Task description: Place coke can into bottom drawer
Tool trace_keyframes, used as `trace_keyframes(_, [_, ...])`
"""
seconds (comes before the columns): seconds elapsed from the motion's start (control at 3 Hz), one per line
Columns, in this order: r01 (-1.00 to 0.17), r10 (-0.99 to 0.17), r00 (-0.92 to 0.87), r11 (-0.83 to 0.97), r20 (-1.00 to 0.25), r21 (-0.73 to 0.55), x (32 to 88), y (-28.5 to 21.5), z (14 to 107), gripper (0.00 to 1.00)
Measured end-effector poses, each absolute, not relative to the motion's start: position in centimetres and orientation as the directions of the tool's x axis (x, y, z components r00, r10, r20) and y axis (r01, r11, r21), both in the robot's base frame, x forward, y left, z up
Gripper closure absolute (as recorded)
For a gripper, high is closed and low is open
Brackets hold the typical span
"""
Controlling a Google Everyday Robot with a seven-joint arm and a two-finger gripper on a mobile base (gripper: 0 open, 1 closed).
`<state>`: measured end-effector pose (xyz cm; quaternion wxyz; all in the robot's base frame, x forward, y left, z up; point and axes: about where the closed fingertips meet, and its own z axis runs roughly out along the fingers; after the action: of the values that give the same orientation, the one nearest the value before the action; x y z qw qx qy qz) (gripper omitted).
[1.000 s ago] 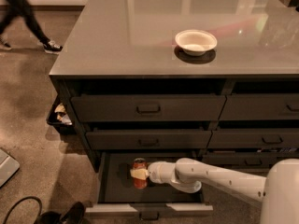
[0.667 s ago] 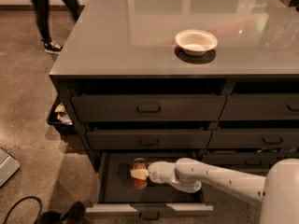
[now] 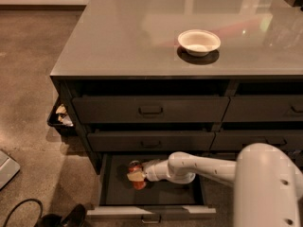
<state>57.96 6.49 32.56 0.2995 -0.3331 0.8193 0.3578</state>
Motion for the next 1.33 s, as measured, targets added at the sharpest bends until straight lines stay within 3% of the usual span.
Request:
trace_keyframes(0.67, [-0.822, -0.464, -0.531, 0.487, -0.710, 0.296, 62.0, 5.3, 26.4, 1.00])
trace_keyframes(1.33, [-0.854, -0.581, -0.503, 0.446, -0.640, 0.267, 62.4, 3.8, 21.9, 1.00])
